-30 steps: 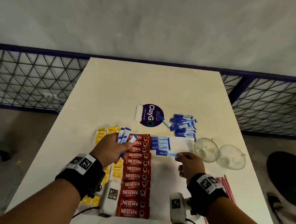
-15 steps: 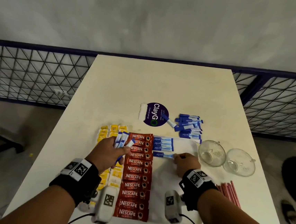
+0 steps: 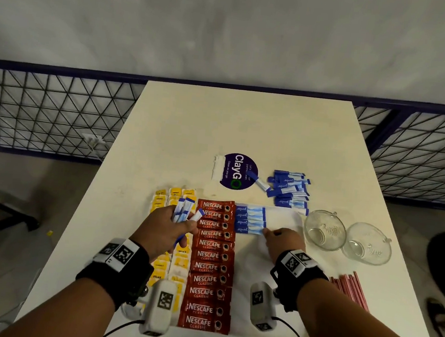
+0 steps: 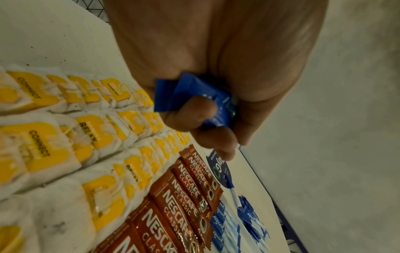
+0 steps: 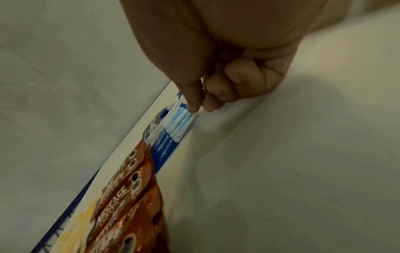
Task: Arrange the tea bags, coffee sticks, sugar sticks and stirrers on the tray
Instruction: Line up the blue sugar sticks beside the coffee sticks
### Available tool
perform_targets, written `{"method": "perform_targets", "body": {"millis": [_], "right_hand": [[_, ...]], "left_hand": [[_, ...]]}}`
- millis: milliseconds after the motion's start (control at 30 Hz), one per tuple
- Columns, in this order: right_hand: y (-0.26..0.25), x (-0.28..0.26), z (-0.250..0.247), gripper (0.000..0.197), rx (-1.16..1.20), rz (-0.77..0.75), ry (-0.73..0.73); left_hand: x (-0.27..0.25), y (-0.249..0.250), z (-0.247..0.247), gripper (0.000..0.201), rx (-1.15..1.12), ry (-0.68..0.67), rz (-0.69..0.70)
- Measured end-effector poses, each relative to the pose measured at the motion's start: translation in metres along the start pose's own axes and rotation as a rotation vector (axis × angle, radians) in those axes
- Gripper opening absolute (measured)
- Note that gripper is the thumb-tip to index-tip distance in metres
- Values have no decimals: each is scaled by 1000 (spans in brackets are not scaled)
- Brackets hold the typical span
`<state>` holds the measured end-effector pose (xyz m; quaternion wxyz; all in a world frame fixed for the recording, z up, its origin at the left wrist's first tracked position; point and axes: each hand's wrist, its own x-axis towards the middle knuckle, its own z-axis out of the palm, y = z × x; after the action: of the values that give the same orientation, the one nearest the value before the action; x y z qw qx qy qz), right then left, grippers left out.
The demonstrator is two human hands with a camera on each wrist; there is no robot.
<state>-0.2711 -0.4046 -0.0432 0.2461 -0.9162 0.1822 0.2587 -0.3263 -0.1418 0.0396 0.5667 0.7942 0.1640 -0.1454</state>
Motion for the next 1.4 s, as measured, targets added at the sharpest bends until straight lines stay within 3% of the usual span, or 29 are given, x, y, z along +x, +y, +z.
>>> {"method": "perform_targets", "body": {"millis": [433, 533, 633, 700, 933, 1033, 1133, 1267, 1400], "right_hand": [[-5, -11, -6, 45, 89, 16, 57], [-18, -35, -13, 45, 184, -108, 133], [-43, -64, -15, 35, 467, -376, -60], [-53, -75, -17, 22, 608, -435, -207], [-38, -75, -40, 17, 964, -261, -158], [-31, -75, -44, 18, 1025, -249, -168], [-25, -73, -45, 19, 1100, -218, -155], [-18, -70, -45, 8, 1062, -232, -112], [-7, -64, -39, 6, 978, -225, -57]], "left_hand": [[-2, -1, -1, 5, -44, -23, -24], [-4, 3, 3, 6, -40, -115, 1], [-6, 15, 15, 12, -21, -214, 22], [-6, 25, 24, 23, -9, -242, 18], [5, 27, 31, 11, -167, -223, -67], [8, 27, 39, 6, -33, -146, 75], [14, 24, 49, 15, 147, -17, 231], [15, 22, 59, 4, 30, 4, 220], [16, 19, 62, 36, -75, -7, 139]]}}
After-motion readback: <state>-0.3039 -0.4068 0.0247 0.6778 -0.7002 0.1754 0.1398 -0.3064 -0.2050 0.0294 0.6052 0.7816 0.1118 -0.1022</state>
